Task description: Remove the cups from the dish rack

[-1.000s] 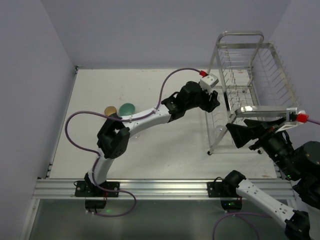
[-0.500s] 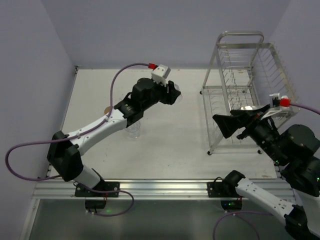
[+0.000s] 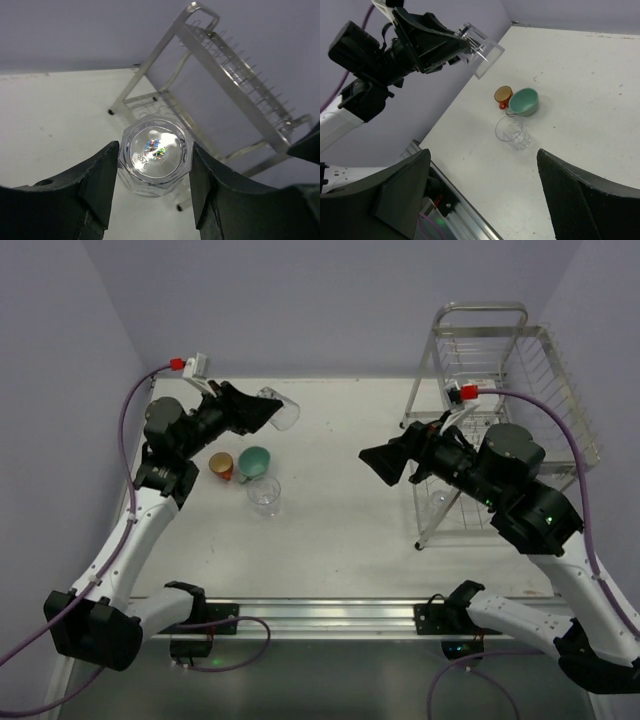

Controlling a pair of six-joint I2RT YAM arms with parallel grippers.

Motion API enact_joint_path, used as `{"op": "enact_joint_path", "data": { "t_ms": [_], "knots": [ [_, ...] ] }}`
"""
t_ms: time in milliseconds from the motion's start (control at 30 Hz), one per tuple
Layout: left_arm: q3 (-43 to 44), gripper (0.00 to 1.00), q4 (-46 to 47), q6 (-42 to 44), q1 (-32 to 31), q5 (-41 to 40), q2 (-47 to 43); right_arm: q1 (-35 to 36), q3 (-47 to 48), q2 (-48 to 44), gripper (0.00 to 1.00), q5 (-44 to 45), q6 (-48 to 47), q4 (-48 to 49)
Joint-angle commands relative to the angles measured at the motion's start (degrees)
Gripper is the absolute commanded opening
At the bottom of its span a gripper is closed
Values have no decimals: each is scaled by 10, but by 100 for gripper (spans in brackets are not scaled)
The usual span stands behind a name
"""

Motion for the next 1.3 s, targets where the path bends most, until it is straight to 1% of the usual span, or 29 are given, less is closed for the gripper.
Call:
{"op": "enact_joint_path", "data": {
  "t_ms": [0, 33, 67, 100, 133, 167, 200, 233, 267, 300, 367, 400, 433, 500, 533, 633, 700, 800, 1033, 1267],
  "knots": [
    [-64, 0, 164, -229, 52, 203, 0, 3, -5, 6, 88, -36, 18, 66],
    [-87, 0, 219, -279, 58, 224, 1, 3, -9, 7, 88, -37, 22, 73],
    [-130, 0, 341, -331, 63, 246, 7, 3, -14, 8, 88, -47, 30, 91],
    [-150, 0, 402, -421, 63, 251, 13, 3, -17, 9, 88, -53, 36, 100],
    [-167, 0, 455, -462, 63, 254, 20, 3, -20, 11, 88, -58, 43, 110],
    [-201, 0, 561, -503, 63, 249, 35, 3, -27, 12, 87, -62, 61, 130],
    [-218, 0, 622, -581, 63, 242, 41, 3, -31, 13, 86, -69, 72, 142],
    [-233, 0, 671, -613, 63, 235, 57, 3, -38, 17, 86, -73, 83, 153],
    [-246, 0, 752, -643, 63, 216, 65, 3, -43, 20, 85, -77, 104, 178],
    [-265, 0, 784, -682, 62, 207, 71, 3, -48, 23, 84, -82, 116, 189],
    [-280, 0, 843, -709, 57, 185, 85, 3, -64, 35, 83, -87, 154, 230],
    [-291, 0, 860, -730, 56, 180, 88, 3, -68, 41, 82, -86, 166, 238],
    [-297, 0, 874, -740, 53, 172, 95, 4, -75, 47, 77, -81, 177, 244],
    [-310, 0, 905, -764, 44, 153, 100, 16, -76, 69, 73, -76, 189, 260],
    [-314, 0, 909, -767, 37, 148, 100, 25, -72, 76, 71, -57, 189, 259],
    [-331, 0, 909, -774, 27, 127, 94, 67, -54, 109, 69, -11, 170, 254],
    [-338, 0, 909, -776, 27, 113, 89, 92, -47, 130, 68, 3, 161, 255],
    [-349, 0, 904, -775, 26, 102, 80, 110, -50, 150, 66, 26, 156, 272],
    [-381, 0, 903, -794, 24, 82, 64, 123, -53, 182, 64, 46, 141, 282],
    [-389, 0, 903, -802, 20, 77, 60, 138, -33, 227, 60, 55, 128, 287]
  ]
}}
